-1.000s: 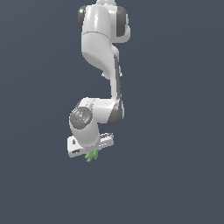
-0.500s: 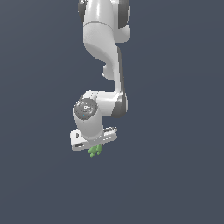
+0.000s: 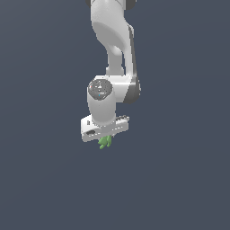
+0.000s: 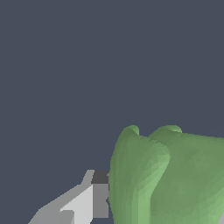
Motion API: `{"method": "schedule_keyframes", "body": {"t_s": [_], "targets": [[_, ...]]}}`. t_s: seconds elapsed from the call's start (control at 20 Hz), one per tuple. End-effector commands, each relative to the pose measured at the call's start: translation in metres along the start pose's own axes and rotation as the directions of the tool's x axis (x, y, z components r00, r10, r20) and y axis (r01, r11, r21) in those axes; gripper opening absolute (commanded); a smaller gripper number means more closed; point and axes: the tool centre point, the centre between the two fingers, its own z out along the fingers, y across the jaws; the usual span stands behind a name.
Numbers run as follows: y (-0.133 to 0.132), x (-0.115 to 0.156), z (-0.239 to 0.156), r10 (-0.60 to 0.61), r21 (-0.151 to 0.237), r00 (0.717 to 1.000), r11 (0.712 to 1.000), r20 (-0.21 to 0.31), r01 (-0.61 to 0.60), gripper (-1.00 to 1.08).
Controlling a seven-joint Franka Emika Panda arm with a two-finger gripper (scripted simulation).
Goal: Pick up the object and move it to a goal position.
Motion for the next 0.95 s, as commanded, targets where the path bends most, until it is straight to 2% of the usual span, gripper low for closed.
{"method": "schedule_keyframes", "body": {"t_s": [0.0, 0.45, 0.9], "targets": [[-0.013, -0.008, -0.014, 0.000, 0.000, 1.000, 1.000, 0.000, 0.000, -1.00], [-0.050, -0.030, -0.053, 0.000, 0.000, 1.000, 1.000, 0.000, 0.000, -1.00], [-0.064, -0.036, -0.067, 0.000, 0.000, 1.000, 1.000, 0.000, 0.000, -1.00]]}}
